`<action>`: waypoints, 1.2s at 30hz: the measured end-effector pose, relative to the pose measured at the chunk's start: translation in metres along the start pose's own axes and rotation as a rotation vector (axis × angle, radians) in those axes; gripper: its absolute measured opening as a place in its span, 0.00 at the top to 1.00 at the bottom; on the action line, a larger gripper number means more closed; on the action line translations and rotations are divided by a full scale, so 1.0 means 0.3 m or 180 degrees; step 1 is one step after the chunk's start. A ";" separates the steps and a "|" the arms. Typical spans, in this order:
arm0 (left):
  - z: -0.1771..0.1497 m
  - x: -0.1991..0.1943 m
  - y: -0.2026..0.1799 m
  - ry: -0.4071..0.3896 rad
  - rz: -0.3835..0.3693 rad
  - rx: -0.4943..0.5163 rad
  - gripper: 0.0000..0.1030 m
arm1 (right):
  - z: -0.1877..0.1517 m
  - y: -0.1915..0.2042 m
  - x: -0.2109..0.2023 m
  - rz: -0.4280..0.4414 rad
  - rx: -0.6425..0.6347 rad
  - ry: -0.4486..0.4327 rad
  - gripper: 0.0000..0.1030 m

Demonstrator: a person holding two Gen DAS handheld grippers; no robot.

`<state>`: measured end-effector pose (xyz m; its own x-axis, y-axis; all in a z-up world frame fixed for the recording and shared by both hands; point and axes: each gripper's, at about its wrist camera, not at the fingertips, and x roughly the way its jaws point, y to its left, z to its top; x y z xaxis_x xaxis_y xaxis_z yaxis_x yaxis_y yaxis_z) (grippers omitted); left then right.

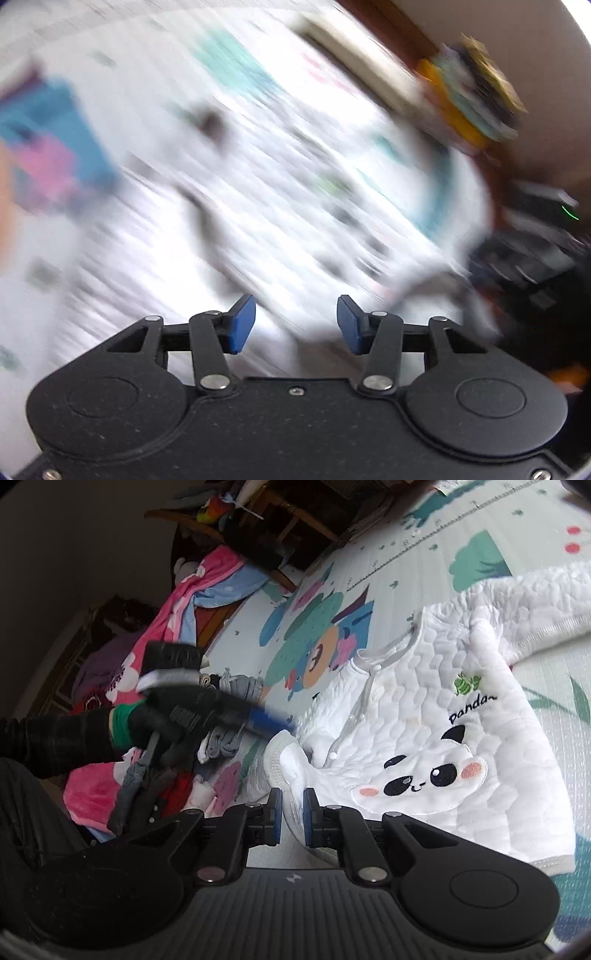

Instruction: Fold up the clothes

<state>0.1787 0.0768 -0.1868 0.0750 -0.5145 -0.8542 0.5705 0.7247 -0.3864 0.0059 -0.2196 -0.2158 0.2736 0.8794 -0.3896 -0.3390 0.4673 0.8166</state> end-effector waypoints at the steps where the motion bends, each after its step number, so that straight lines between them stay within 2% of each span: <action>1: 0.024 0.013 0.012 0.0007 0.0200 0.0158 0.54 | 0.001 -0.001 -0.001 0.0005 0.0023 -0.0009 0.87; 4: 0.068 0.052 0.005 0.0051 0.0611 0.1090 0.55 | 0.007 -0.003 -0.010 0.0034 0.0061 -0.0055 0.87; 6: 0.082 0.081 -0.010 0.0177 0.0726 0.1727 0.55 | 0.014 -0.003 -0.015 0.0047 0.0081 -0.0088 0.87; 8: 0.107 0.106 -0.008 0.0210 0.0649 0.2077 0.55 | 0.019 -0.006 -0.017 0.0046 0.0103 -0.0105 0.87; 10: 0.157 0.131 -0.003 0.0305 0.0393 0.2243 0.54 | 0.022 -0.009 -0.013 0.0039 0.0117 -0.0102 0.87; 13: 0.246 0.191 0.000 0.0494 0.0311 0.2433 0.54 | 0.023 -0.010 0.000 0.0033 0.0124 -0.0071 0.87; 15: 0.305 0.246 0.000 0.0780 0.0117 0.2344 0.50 | 0.023 -0.008 0.007 0.0026 0.0117 -0.0050 0.87; 18: 0.303 0.290 -0.003 0.1212 0.0084 0.2489 0.49 | 0.024 -0.012 0.005 0.0006 0.0143 -0.0048 0.87; 19: 0.299 0.304 -0.001 0.1326 0.0118 0.2523 0.53 | 0.024 -0.014 0.002 -0.0003 0.0155 -0.0051 0.87; 20: 0.294 0.319 0.001 0.1439 0.0152 0.2556 0.72 | 0.024 -0.016 -0.003 -0.0012 0.0166 -0.0061 0.87; 23: 0.284 0.262 0.025 0.1150 0.0108 0.2439 0.96 | 0.027 -0.020 -0.015 -0.0016 0.0181 -0.0103 0.87; 26: 0.275 0.194 0.050 0.0795 0.0047 0.2295 0.97 | 0.033 -0.013 -0.023 0.0014 0.0140 -0.0148 0.87; 28: 0.263 0.127 0.116 0.0342 0.0037 0.1824 0.97 | 0.037 -0.002 -0.022 0.0034 0.0097 -0.0164 0.87; 30: 0.235 0.100 0.193 0.0036 0.0014 0.1261 0.97 | 0.036 0.013 -0.016 0.0030 0.0014 -0.0151 0.87; 32: 0.196 0.115 0.232 -0.0054 0.0076 0.1014 0.97 | 0.034 0.027 -0.004 0.0032 -0.0068 -0.0115 0.87; 36: 0.142 0.134 0.233 -0.0205 0.0155 0.0799 0.97 | 0.021 0.061 0.030 -0.0055 -0.0344 0.0029 0.87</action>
<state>0.2565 0.0874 -0.2334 0.1548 -0.5158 -0.8426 0.7494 0.6171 -0.2400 0.0080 -0.2038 -0.2017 0.2722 0.8717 -0.4076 -0.4295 0.4891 0.7591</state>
